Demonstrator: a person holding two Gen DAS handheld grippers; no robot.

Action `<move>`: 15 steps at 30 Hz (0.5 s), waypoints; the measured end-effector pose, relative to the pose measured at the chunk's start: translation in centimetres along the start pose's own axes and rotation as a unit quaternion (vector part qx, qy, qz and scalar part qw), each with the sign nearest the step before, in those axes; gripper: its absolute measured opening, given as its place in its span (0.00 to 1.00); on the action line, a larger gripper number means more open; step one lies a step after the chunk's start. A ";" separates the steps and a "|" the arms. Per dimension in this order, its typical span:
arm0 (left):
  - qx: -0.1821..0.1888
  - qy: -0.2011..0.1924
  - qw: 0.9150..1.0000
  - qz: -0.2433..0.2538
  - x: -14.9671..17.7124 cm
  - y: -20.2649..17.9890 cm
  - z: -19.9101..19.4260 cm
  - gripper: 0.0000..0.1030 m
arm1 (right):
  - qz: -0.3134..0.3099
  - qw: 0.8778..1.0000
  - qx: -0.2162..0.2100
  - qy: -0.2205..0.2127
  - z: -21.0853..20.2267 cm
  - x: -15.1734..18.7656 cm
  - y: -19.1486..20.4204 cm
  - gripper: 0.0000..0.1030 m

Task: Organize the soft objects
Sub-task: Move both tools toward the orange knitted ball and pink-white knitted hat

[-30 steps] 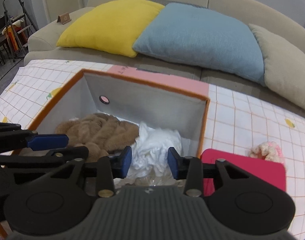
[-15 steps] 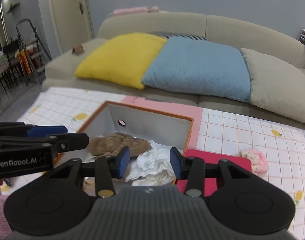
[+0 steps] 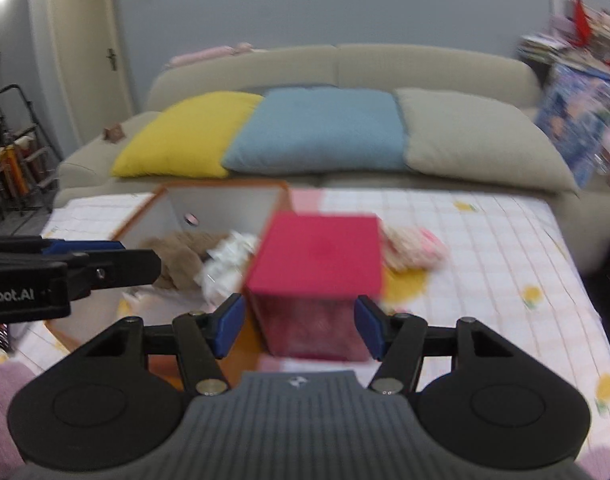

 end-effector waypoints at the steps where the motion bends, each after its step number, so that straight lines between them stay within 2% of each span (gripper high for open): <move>1: 0.004 0.007 1.000 0.009 0.3 -0.6 0.2 0.52 | 0.006 1.000 0.006 0.003 -0.2 0.6 -0.6 0.59; 6: 0.023 0.028 0.998 0.049 0.8 -3.4 1.4 0.52 | 0.052 0.998 0.033 0.010 -1.0 2.4 -3.8 0.59; 9: 0.031 0.031 0.994 0.097 0.9 -5.4 1.9 0.52 | 0.094 0.995 0.042 0.000 -1.3 2.4 -5.8 0.59; 12: 0.040 0.037 0.984 0.167 0.5 -7.5 3.0 0.52 | 0.108 0.992 0.066 -0.015 -1.4 2.4 -7.5 0.59; 15: 0.048 0.046 0.968 0.241 -0.1 -9.9 4.5 0.52 | 0.118 0.989 0.087 -0.023 -1.0 2.4 -9.5 0.59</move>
Point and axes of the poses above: each gripper's, at about its wrist camera, not at the fingertips, and z roughly the way its jaws point, y to its left, x to its underside, the point moved 2 cm from there along z, roughly the way its jaws point, and after that the axes turned 6 degrees about -x, right-handed, at the moved point
